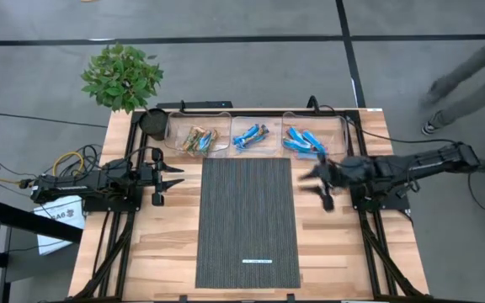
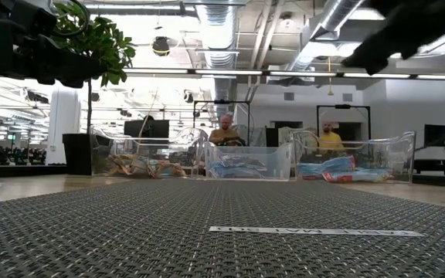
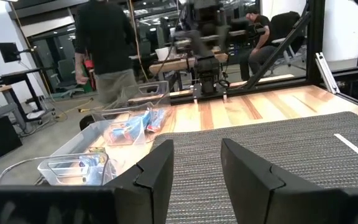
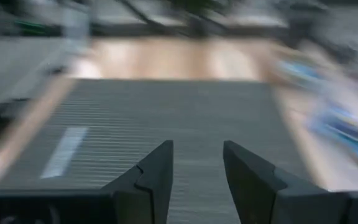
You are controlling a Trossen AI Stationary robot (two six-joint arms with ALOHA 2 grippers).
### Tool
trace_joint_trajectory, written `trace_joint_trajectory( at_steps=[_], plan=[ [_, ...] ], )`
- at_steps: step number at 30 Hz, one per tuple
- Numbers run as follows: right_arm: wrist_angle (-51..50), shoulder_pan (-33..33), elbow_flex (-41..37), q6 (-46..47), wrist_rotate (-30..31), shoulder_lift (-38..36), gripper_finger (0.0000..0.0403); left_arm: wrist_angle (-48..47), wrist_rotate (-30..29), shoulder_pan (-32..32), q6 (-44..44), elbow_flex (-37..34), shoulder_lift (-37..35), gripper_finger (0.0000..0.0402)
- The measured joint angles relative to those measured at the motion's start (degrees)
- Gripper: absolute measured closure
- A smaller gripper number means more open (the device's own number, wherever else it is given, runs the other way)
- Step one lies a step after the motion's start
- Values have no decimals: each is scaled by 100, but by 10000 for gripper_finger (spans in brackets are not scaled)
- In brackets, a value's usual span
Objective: Pick and place Granola Bars by type
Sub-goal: Return to Home Position
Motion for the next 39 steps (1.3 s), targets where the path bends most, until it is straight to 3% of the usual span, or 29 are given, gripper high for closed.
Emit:
trace_joint_trajectory(
  at_steps=[6, 9, 18, 29, 39],
  plan=[
    [1920, 232, -1446, -198, -1822, -861, 270, 0, 0, -1, 1, 1, 0, 274],
    [2304, 236, -1892, -223, -2114, -1164, 270, -2, 2, -2, -35, 0, 2, 274],
    [2628, 232, -2699, -346, -1976, -2210, 270, -2, 2, -2, -30, 0, 0, 274],
    [1428, 723, -2700, -329, -664, -3115, 270, -2, 2, -1, -4, 1, 1, 274],
    [1413, 888, -2703, -406, -662, -3025, 270, -1, 1, -2, -36, 0, 0, 274]
  ],
)
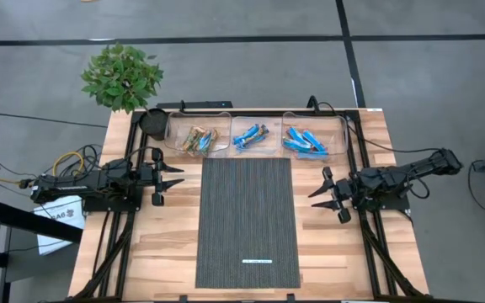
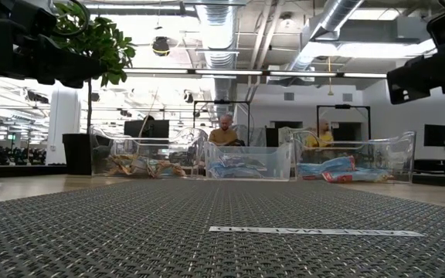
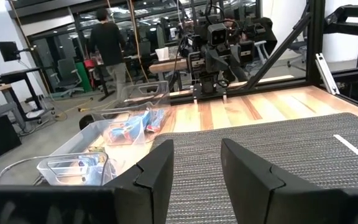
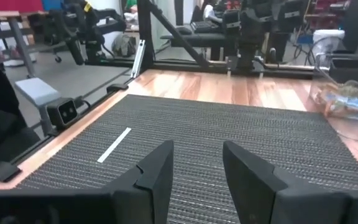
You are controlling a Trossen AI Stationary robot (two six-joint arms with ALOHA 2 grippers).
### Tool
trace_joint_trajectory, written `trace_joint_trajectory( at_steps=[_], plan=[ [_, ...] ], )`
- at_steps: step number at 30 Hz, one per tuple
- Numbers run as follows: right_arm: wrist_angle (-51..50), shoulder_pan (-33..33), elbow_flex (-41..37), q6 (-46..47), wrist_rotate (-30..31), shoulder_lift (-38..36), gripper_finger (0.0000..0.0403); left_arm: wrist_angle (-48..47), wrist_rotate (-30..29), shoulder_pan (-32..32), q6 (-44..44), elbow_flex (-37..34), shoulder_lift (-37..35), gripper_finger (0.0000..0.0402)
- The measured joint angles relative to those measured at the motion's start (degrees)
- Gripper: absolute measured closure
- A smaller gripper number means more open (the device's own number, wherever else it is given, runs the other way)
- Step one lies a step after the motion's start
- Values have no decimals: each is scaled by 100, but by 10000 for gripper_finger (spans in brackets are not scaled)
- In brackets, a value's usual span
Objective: Pick and place Granola Bars by type
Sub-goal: Return to Home Position
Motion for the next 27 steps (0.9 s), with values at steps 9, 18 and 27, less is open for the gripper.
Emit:
trace_joint_trajectory(
  at_steps=[9, 18, 27],
  plan=[
    [-6, -2, -2, 233, -6, -1, 270, 0, 1, 1, 22, 0, 0, 274],
    [-10, -2, -2, 234, -10, -2, 270, -1, 1, 2, 43, 0, 0, 274],
    [-15, -2, -4, 234, -13, -2, 270, -1, 1, 1, 28, 1, 0, 274]
  ],
)
